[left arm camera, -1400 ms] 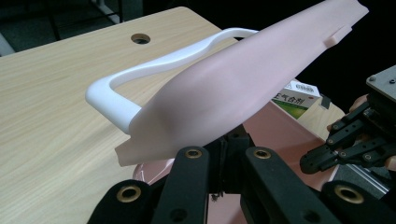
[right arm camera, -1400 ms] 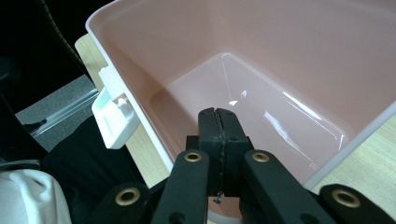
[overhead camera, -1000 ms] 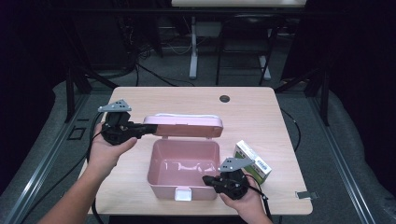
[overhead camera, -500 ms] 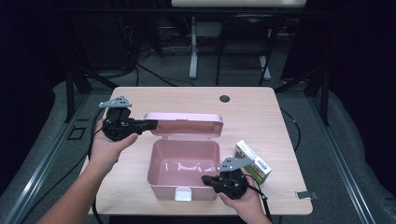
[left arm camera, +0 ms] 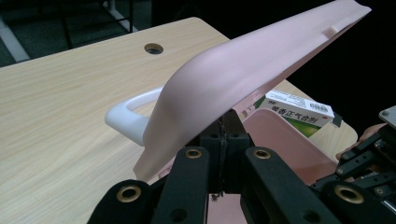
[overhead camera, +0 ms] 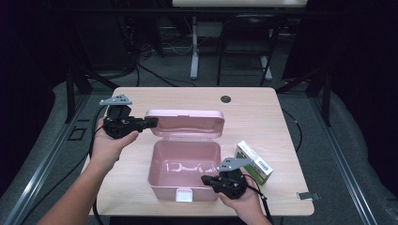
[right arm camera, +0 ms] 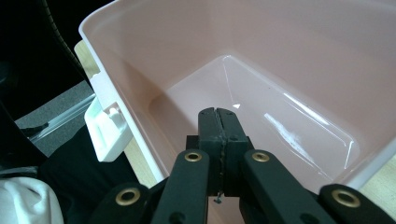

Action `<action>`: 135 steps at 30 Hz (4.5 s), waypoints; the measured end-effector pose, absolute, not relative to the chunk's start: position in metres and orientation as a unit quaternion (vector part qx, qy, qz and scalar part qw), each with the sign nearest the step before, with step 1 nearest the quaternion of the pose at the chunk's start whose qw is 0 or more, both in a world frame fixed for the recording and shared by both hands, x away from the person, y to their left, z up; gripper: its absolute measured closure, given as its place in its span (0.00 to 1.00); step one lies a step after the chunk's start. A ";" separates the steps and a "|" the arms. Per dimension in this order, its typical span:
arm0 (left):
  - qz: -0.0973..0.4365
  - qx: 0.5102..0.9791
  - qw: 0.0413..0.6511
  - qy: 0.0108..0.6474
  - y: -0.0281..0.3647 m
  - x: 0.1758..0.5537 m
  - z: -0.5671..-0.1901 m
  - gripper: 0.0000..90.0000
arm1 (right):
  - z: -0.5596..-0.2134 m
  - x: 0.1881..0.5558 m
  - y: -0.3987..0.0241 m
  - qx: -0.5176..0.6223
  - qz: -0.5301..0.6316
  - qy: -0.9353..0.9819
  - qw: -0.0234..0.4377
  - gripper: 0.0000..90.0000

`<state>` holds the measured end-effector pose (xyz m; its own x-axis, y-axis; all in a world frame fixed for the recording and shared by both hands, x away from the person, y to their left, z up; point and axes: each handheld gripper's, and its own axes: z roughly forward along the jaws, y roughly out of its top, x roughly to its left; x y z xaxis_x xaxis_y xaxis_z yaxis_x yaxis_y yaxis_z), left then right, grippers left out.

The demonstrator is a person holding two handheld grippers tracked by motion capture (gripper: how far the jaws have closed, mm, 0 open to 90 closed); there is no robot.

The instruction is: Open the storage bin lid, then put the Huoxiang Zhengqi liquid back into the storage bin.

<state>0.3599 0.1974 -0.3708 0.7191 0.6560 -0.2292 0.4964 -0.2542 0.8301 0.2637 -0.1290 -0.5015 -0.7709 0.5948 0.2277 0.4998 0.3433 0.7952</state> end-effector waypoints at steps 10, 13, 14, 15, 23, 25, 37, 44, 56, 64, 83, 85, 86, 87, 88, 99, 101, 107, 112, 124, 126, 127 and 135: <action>0.080 0.786 0.486 0.373 0.200 0.365 -0.374 1.00 | -0.502 0.264 -0.128 0.333 0.463 0.820 0.057 1.00; 0.082 0.787 0.484 0.374 0.199 0.366 -0.375 1.00 | -0.502 0.264 -0.128 0.332 0.463 0.820 0.057 1.00; 0.084 0.788 0.483 0.374 0.199 0.367 -0.375 1.00 | -0.502 0.264 -0.128 0.332 0.463 0.820 0.058 1.00; 0.082 0.787 0.483 0.375 0.198 0.367 -0.376 1.00 | -0.502 0.264 -0.128 0.332 0.463 0.820 0.058 1.00; 0.085 0.786 0.481 0.379 0.198 0.371 -0.377 1.00 | -0.502 0.264 -0.128 0.331 0.463 0.820 0.060 1.00; 0.085 0.786 0.481 0.379 0.198 0.373 -0.378 1.00 | -0.502 0.264 -0.128 0.331 0.463 0.820 0.060 1.00; 0.087 0.782 0.476 0.392 0.200 0.380 -0.385 1.00 | -0.502 0.263 -0.128 0.332 0.465 0.819 0.059 1.00; 0.087 0.780 0.474 0.400 0.205 0.383 -0.389 1.00 | -0.503 0.263 -0.128 0.331 0.465 0.819 0.062 1.00; 0.086 0.776 0.469 0.413 0.211 0.385 -0.403 1.00 | -0.503 0.263 -0.128 0.331 0.464 0.819 0.063 1.00; 0.083 0.774 0.469 0.416 0.215 0.379 -0.417 0.98 | -0.503 0.262 -0.128 0.331 0.463 0.820 0.066 1.00; 0.077 0.776 0.471 0.412 0.235 0.351 -0.440 0.79 | -0.499 0.265 -0.129 0.331 0.460 0.822 0.063 0.98; 0.078 0.780 0.467 0.410 0.236 0.350 -0.440 0.78 | -0.498 0.265 -0.130 0.333 0.460 0.821 0.063 0.97; 0.080 0.782 0.465 0.407 0.236 0.348 -0.440 0.76 | -0.497 0.265 -0.131 0.334 0.459 0.821 0.064 0.97; 0.083 0.782 0.466 0.405 0.236 0.347 -0.440 0.75 | -0.496 0.265 -0.132 0.336 0.459 0.820 0.065 0.97; 0.084 0.782 0.468 0.404 0.237 0.345 -0.440 0.73 | -0.494 0.265 -0.134 0.337 0.460 0.819 0.066 0.97; 0.079 0.796 0.460 0.384 0.237 0.335 -0.446 0.63 | -0.470 0.267 -0.143 0.336 0.453 0.822 0.084 0.91; 0.082 0.799 0.457 0.383 0.237 0.333 -0.448 0.62 | -0.466 0.267 -0.145 0.337 0.454 0.821 0.081 0.91; 0.088 0.800 0.457 0.379 0.243 0.329 -0.448 0.59 | -0.455 0.268 -0.148 0.330 0.451 0.824 0.091 0.84; 0.078 0.798 0.461 0.380 0.245 0.328 -0.449 0.59 | -0.447 0.271 -0.153 0.331 0.454 0.822 0.093 0.78; 0.087 0.797 0.454 0.388 0.248 0.326 -0.448 0.53 | -0.433 0.279 -0.169 0.339 0.449 0.821 0.093 0.61; 0.083 0.798 0.452 0.390 0.248 0.326 -0.447 0.53 | -0.433 0.281 -0.172 0.345 0.447 0.820 0.095 0.59; 0.080 0.796 0.454 0.392 0.248 0.326 -0.447 0.53 | -0.432 0.281 -0.173 0.347 0.444 0.820 0.094 0.59; 0.094 0.801 0.435 0.401 0.249 0.326 -0.447 0.53 | -0.435 0.290 -0.181 0.354 0.432 0.822 0.113 0.54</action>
